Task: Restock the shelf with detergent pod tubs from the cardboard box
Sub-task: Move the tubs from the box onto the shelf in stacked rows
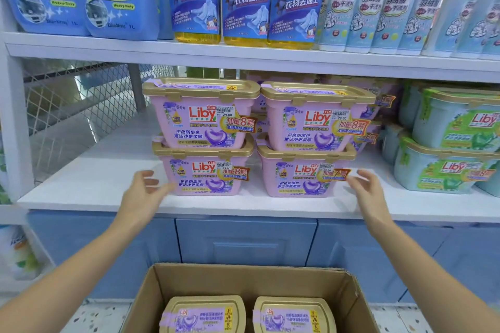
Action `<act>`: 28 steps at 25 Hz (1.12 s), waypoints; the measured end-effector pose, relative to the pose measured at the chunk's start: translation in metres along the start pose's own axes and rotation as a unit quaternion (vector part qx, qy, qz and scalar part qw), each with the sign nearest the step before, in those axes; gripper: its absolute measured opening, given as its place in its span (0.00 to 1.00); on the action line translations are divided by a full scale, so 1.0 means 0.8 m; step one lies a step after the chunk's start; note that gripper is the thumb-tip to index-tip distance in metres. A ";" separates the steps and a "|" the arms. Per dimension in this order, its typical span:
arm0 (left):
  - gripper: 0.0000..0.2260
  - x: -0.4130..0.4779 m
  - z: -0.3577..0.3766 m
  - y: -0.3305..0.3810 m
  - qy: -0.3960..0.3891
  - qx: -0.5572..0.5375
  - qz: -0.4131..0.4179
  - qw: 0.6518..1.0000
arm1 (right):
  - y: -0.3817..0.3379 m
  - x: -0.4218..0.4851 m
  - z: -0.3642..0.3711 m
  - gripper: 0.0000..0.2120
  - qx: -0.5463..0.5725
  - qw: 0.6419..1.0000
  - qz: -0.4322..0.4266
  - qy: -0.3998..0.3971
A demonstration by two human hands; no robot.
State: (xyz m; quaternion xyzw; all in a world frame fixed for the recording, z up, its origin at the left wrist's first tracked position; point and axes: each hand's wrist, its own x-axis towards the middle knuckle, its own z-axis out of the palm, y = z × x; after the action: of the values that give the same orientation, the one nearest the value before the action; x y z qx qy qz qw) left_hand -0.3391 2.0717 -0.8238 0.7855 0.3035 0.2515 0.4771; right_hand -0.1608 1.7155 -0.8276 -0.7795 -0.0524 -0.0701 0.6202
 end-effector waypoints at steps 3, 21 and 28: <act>0.37 -0.001 0.032 -0.009 -0.013 0.128 0.051 0.990 | 0.014 0.007 0.015 0.32 -0.157 0.980 -0.038 -0.120; 0.31 0.045 0.041 -0.030 0.110 0.215 0.084 0.967 | -0.003 0.008 0.076 0.26 -0.234 0.964 -0.099 -0.075; 0.28 0.112 -0.048 -0.069 0.064 0.225 0.083 0.969 | -0.030 -0.018 0.173 0.23 -0.213 0.969 -0.100 -0.073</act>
State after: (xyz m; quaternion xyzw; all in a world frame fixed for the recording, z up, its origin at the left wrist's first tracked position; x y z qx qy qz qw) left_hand -0.3167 2.1792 -0.8483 0.8775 0.3158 0.2651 0.2451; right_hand -0.1728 1.8556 -0.8380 -0.8877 -0.1590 -0.0840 0.4238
